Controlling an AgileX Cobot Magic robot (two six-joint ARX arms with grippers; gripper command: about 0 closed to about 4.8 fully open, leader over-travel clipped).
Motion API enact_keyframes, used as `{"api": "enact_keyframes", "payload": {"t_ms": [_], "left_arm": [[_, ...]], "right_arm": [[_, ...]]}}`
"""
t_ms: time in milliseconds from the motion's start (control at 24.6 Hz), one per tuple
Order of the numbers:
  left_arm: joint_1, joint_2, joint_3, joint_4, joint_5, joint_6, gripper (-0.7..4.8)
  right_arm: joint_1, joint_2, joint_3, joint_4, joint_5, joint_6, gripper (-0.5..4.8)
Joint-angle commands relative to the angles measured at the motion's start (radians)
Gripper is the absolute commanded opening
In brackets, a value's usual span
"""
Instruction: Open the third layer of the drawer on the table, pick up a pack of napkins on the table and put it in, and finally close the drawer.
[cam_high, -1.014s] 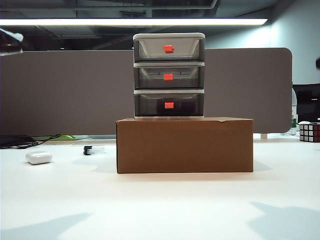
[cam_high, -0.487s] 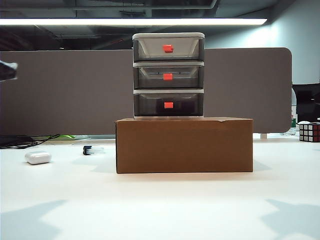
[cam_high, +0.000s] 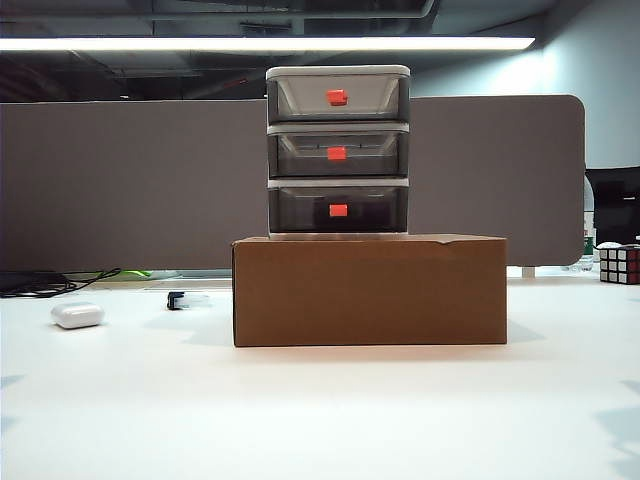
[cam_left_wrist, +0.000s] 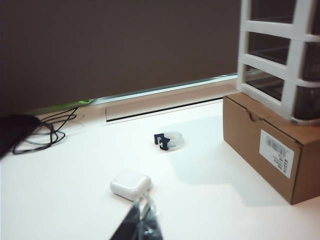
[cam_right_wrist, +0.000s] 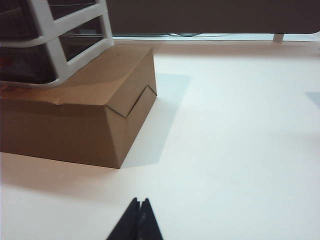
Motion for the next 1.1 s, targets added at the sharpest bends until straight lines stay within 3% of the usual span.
{"api": "enact_keyframes", "payload": {"t_ms": [41, 527, 690, 1095], "left_arm": [[0.017, 0.0, 0.006, 0.025, -0.002, 0.013, -0.05], [0.017, 0.0, 0.006, -0.024, 0.018, -0.021, -0.05], [0.017, 0.0, 0.006, 0.006, -0.046, -0.016, -0.05], [0.017, 0.0, 0.006, 0.001, -0.049, -0.017, -0.05]], "right_arm": [[-0.048, -0.001, -0.006, 0.034, -0.005, -0.016, -0.06], [-0.068, -0.001, -0.006, 0.06, -0.007, -0.018, -0.06], [-0.069, -0.001, -0.006, 0.06, -0.006, -0.018, -0.06], [-0.068, -0.001, -0.006, 0.059, -0.007, -0.018, -0.05]]}}
